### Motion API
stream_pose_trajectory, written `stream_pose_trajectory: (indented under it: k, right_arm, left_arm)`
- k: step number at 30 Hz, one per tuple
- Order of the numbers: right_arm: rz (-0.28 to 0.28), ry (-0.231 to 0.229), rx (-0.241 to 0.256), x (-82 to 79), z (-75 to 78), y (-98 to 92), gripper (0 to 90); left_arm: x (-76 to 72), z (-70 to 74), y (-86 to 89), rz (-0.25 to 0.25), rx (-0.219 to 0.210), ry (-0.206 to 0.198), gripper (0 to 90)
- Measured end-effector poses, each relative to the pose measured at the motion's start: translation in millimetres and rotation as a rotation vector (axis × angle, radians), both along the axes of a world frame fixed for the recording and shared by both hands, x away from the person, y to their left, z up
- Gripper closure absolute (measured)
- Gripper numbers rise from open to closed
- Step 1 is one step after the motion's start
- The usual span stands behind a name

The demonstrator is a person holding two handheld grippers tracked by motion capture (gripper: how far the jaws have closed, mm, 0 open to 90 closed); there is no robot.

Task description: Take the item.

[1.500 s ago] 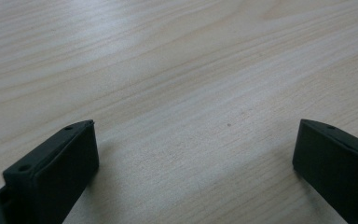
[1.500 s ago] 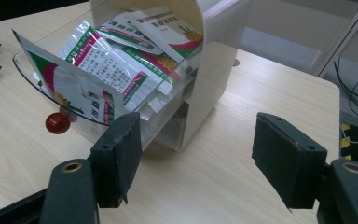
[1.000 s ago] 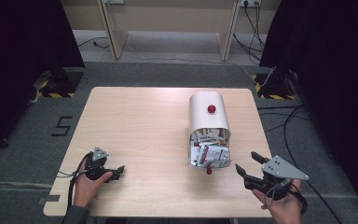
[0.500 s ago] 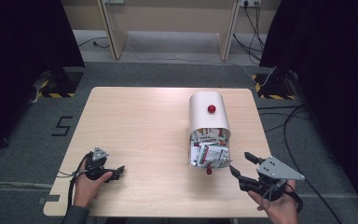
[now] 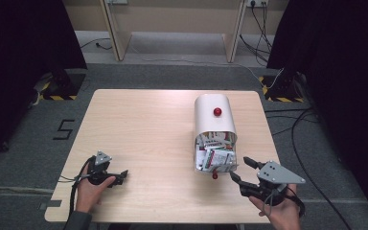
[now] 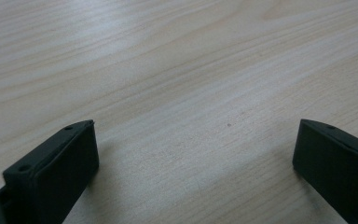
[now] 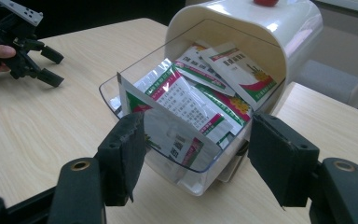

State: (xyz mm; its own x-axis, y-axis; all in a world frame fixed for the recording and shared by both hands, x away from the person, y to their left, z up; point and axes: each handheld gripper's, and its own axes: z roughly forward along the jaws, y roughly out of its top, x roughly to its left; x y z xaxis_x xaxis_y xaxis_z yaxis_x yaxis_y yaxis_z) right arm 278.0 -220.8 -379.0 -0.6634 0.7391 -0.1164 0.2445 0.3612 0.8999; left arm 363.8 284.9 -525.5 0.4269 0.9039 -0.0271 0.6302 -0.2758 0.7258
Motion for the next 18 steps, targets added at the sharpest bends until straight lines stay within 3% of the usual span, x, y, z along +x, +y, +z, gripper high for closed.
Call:
stream_pose_trajectory:
  k: [18]
  right_arm:
    - [0.039,0.002,-0.006,8.8,0.5,9.4,40.0]
  left_arm:
    - [0.2,-0.1,-0.1,0.002,-0.002,-0.001,0.0]
